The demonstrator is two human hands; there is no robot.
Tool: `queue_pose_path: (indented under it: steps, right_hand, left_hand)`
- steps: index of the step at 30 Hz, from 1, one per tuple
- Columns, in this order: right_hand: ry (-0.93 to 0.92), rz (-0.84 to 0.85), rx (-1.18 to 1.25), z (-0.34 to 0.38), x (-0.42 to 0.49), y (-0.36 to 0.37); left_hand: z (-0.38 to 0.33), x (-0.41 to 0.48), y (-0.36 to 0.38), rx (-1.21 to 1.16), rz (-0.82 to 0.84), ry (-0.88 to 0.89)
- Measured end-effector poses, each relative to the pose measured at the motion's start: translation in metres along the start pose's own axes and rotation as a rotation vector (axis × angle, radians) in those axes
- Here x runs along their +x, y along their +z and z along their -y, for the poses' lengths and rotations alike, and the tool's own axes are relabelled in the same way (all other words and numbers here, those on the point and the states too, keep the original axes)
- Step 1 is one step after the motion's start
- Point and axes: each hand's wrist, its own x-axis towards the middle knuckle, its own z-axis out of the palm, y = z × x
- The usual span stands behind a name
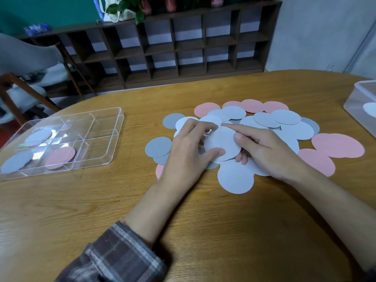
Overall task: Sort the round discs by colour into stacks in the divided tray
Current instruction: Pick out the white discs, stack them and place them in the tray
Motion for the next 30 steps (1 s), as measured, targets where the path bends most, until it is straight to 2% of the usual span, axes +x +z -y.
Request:
queue_pose_path:
  steps: [4,9,19,21,26,30]
  right_hand:
    - [-0.035,0.032,-0.075,0.002,-0.004,0.002]
    - [-0.104,-0.009,-0.267,0.003,-0.004,-0.001]
    - [-0.14,-0.035,-0.277,0.003,-0.002,0.0]
    - [-0.14,-0.055,-0.288,0.001,-0.002,-0.001]
    - [-0.093,-0.179,-0.288,-0.006,0.002,-0.014]
    - [-0.071,-0.224,-0.278,-0.008,0.003,-0.017]
  left_hand:
    - [-0.001,0.0,0.0,-0.043,-0.066,0.01]
    - [-0.003,0.001,-0.001,-0.074,-0.115,-0.047]
    - [-0.006,0.0,-0.003,-0.144,-0.088,-0.154]
    - [-0.005,0.0,-0.003,-0.111,-0.05,-0.16]
    - [0.001,-0.003,-0.001,0.142,0.217,-0.108]
    - [0.001,-0.004,-0.001,0.204,0.222,-0.079]
